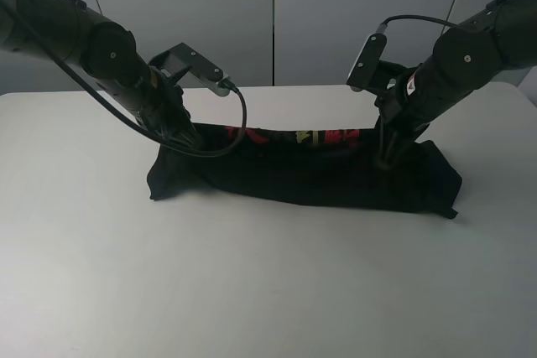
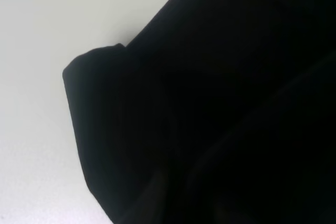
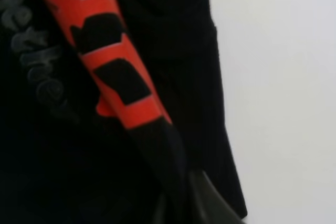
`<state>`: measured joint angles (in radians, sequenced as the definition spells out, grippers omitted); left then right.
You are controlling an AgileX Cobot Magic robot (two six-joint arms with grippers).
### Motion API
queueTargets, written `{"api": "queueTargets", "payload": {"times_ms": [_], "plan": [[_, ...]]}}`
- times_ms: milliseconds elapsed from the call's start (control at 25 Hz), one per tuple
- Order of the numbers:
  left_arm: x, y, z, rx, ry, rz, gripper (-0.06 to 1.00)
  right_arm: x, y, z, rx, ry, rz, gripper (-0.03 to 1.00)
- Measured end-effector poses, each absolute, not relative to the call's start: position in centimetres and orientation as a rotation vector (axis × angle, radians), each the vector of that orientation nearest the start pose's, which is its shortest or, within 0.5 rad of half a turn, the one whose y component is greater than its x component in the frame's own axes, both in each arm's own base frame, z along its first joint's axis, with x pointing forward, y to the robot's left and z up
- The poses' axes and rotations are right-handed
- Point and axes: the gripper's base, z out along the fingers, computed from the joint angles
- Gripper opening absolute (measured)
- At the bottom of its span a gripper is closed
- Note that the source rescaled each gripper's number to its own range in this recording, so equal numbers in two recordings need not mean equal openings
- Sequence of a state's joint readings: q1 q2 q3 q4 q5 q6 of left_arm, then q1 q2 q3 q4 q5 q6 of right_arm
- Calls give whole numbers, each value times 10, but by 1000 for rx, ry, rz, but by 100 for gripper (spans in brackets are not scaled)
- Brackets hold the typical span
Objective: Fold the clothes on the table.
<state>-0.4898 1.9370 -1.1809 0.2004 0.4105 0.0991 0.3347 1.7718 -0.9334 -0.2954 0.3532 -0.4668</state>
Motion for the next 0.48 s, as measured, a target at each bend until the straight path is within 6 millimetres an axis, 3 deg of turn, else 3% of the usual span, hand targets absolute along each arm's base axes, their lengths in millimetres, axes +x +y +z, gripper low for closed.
{"api": "queueTargets", "payload": {"times_ms": [40, 160, 240, 320, 480], "plan": [[349, -178, 155, 953, 2454, 30, 24, 320, 102, 157, -1288, 2329, -249, 36], [350, -178, 156, 860, 2468, 11, 62, 323, 104, 159, -1070, 2376, -182, 79], [353, -177, 157, 743, 2478, -13, 89, 324, 105, 160, -948, 2402, -143, 95], [356, -173, 158, 609, 2502, -45, 97, 324, 105, 160, -844, 2442, -113, 99], [358, -163, 156, 430, 2568, -67, 99, 320, 101, 157, -682, 2547, -95, 100]]}}
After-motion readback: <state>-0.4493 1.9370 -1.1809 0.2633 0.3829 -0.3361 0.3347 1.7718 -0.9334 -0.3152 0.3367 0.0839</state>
